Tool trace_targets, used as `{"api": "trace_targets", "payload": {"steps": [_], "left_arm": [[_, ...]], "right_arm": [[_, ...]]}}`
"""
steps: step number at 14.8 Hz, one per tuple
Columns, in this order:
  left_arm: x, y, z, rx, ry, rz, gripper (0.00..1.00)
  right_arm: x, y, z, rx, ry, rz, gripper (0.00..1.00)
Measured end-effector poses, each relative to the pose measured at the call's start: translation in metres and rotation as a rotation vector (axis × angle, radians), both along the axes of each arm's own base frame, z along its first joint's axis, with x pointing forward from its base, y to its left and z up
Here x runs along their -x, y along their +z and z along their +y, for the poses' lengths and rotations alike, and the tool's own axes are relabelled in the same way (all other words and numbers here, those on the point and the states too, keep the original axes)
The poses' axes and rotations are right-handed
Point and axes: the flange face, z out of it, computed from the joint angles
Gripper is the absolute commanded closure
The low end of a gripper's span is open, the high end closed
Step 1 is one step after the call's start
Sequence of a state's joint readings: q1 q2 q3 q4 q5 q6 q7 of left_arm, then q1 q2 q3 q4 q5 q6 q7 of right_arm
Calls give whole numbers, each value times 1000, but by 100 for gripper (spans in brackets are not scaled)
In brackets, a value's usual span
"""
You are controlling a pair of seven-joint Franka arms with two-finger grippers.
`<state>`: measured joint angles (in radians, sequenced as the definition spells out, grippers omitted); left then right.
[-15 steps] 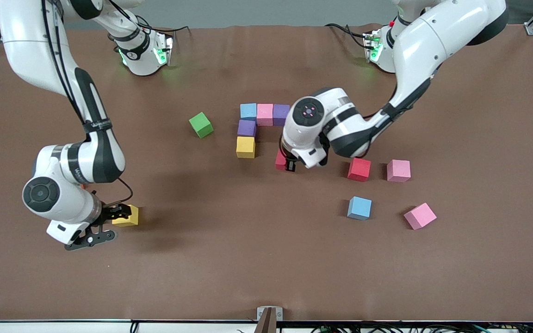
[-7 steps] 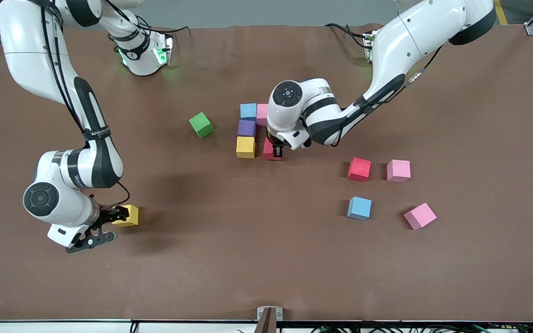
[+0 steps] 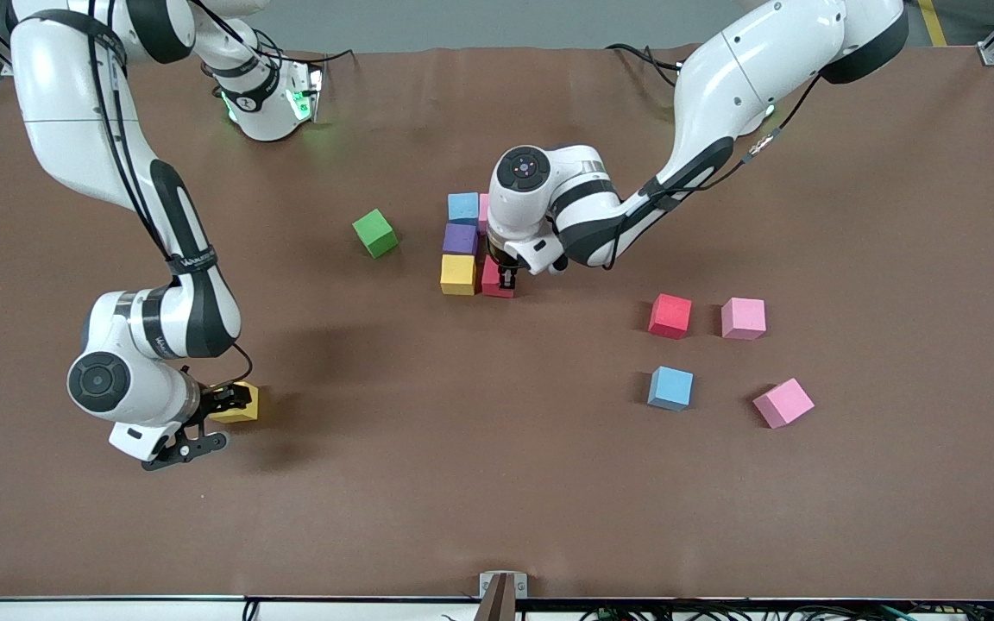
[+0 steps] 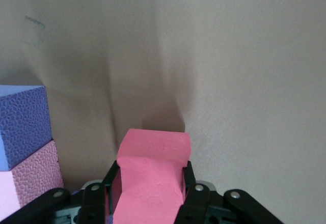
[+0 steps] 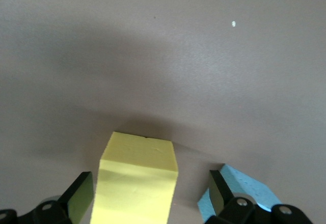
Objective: Arrange 11 blocks into digit 3
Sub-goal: 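Grasp the yellow cube with the right gripper while the left gripper lowers red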
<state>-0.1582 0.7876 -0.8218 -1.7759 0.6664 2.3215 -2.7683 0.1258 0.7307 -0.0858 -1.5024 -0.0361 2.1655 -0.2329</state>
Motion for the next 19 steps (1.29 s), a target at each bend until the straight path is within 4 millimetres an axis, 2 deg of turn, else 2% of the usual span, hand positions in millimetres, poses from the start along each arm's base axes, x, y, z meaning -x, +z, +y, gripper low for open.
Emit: {"api": "trace_targets", "payload": {"steps": [3, 7, 15, 19], "left_arm": [[4, 0, -5, 12, 2, -4, 60], [9, -11, -8, 2, -6, -13, 60], [8, -11, -9, 3, 11, -13, 60], [8, -11, -8, 3, 37, -9, 60]], "right_arm": [[1, -3, 1, -11, -7, 5, 0], [1, -8, 1, -11, 3, 13, 0], [8, -32, -3, -10, -2, 53, 0], [10, -35, -2, -45, -35, 61, 1]]}}
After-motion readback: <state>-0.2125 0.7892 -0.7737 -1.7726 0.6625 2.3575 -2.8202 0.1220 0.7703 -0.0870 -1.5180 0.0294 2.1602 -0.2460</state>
